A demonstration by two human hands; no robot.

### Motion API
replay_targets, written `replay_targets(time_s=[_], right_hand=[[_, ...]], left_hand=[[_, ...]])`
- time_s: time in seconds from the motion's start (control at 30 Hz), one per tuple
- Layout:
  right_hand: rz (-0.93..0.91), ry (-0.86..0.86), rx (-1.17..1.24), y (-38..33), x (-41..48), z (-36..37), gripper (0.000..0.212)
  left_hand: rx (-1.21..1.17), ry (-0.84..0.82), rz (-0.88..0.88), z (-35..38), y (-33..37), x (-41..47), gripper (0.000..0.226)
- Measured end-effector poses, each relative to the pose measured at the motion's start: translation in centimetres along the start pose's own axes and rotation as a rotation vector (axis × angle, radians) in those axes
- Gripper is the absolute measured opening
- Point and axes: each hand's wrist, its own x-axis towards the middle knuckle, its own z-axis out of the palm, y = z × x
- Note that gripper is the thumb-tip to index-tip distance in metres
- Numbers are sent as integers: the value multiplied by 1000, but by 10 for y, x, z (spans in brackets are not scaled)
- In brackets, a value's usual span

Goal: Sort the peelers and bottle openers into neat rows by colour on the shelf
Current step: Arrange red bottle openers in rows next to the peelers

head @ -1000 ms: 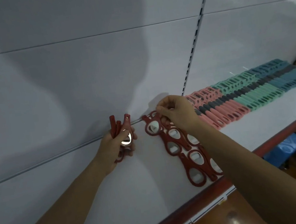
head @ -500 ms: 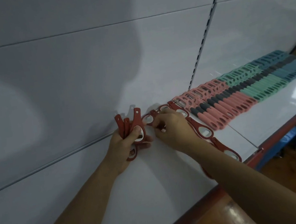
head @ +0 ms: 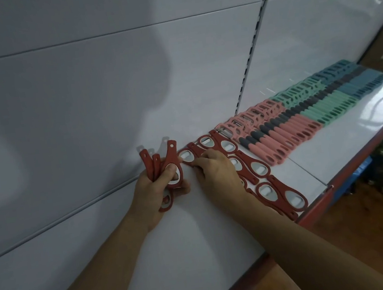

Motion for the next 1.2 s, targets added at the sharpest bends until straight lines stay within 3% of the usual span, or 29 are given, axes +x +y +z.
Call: replay_targets(time_s=[0.1, 0.2, 0.27, 0.4, 0.53, 0.6, 0.77, 0.9, 1.03, 1.2], right_hand=[[25, -20, 19, 0, 1, 0, 28], [71, 82, 136, -5, -2, -5, 23], [137, 173, 361, -11, -6, -13, 18], [302, 101, 1074, -19, -17, -36, 37], [266, 78, 1261, -10, -34, -49, 29], [227, 66, 1066, -9, -40, -51, 17], [135, 49, 358, -7, -45, -46, 25], [81, 42, 206, -9, -62, -47, 22], [128, 152, 65, -9, -74, -37, 20], [170, 56, -43, -6, -77, -33, 23]], left_hand=[[37, 0, 9, -2, -2, 2, 11], [49, -40, 3, -4, -3, 3, 22], [80, -79, -1, -5, -3, 4, 29], [145, -84, -5, -9, -8, 6, 19], [221, -58, 11, -10, -11, 8, 20], [255, -60, 46, -10, -11, 7, 14], [373, -106, 115, -5, -9, 3, 10], [373, -107, 127, -2, -9, -1, 20], [307, -51, 133, 0, -13, 1, 18], [223, -158, 97, -2, -12, -1, 44]])
